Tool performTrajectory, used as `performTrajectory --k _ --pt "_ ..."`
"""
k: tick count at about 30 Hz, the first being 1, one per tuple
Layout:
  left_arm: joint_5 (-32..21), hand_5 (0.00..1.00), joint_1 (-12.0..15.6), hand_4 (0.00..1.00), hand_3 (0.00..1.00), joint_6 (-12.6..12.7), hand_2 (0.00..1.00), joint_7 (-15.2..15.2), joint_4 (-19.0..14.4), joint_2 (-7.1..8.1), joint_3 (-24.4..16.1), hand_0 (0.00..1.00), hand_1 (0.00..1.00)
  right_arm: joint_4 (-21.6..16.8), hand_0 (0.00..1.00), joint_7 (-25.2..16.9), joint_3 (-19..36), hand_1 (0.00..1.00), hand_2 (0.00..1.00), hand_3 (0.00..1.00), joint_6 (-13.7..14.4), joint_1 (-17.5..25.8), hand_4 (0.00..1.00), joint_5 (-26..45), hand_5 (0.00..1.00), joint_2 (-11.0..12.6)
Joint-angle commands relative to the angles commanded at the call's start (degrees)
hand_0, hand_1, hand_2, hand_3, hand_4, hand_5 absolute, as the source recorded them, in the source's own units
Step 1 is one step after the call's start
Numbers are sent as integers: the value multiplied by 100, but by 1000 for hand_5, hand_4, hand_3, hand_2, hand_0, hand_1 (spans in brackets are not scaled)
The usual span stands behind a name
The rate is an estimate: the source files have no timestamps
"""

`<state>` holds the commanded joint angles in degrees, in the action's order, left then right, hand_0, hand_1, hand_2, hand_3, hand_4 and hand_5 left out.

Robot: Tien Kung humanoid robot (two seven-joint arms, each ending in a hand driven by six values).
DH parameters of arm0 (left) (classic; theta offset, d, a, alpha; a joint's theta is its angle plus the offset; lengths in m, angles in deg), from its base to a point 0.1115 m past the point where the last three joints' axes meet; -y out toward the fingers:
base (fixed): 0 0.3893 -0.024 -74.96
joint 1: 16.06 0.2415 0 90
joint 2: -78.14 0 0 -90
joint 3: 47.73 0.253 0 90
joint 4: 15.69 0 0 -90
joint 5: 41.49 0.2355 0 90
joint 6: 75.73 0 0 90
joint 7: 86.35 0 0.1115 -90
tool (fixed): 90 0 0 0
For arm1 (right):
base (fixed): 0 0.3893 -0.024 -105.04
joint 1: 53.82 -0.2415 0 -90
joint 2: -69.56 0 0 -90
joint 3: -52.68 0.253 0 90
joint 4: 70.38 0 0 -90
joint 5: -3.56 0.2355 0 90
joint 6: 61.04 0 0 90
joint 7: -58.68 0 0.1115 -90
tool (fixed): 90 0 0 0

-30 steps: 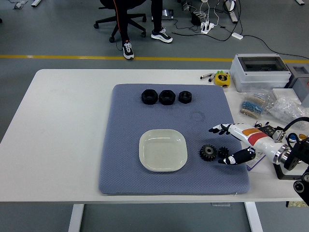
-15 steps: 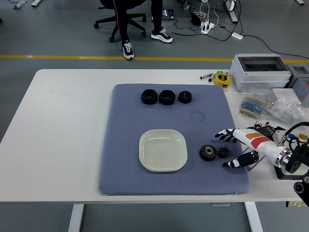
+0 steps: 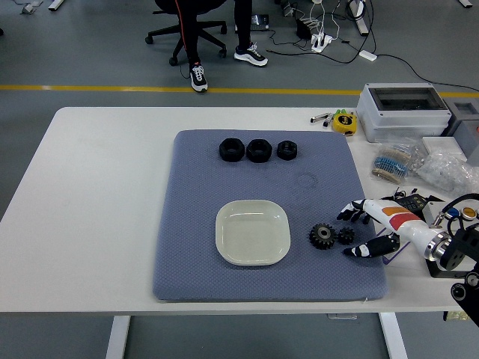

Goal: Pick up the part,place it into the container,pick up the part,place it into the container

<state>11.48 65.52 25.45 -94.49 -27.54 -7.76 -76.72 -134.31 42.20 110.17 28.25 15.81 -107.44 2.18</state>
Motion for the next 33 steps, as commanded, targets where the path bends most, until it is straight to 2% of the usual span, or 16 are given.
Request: performTrajectory --k 2,3,8,9,20,32,33 --pt "17 573 0 629 557 -7 662 -3 0 -1 -6 706 663 -9 386 -2 -9 497 565 529 39 -1 889 9 241 1" --pt "25 573 1 629 557 -9 661 -5 1 -3 -17 707 663 -15 321 -3 -17 433 513 502 65 -3 857 16 240 0" --pt "70 573 -1 629 557 -21 661 -15 2 -7 -50 707 663 -12 321 -16 -60 433 513 502 174 -7 857 15 240 -5" --pt "70 575 -1 630 558 -21 661 -16 2 -6 -49 707 662 -12 297 -16 -58 418 501 499 172 -2 858 -8 244 -6" --pt "141 575 23 629 557 -26 660 -37 9 3 -130 706 661 -1 295 4 -77 426 507 504 -93 5 862 -232 246 4" --pt "231 577 28 629 557 -45 659 -53 3 14 -185 706 662 -75 275 -10 -79 420 504 507 33 -3 841 -200 272 33" --pt "234 577 29 629 557 -48 659 -53 2 16 -186 706 662 -77 244 -15 -77 398 488 501 43 -6 825 -190 279 32"
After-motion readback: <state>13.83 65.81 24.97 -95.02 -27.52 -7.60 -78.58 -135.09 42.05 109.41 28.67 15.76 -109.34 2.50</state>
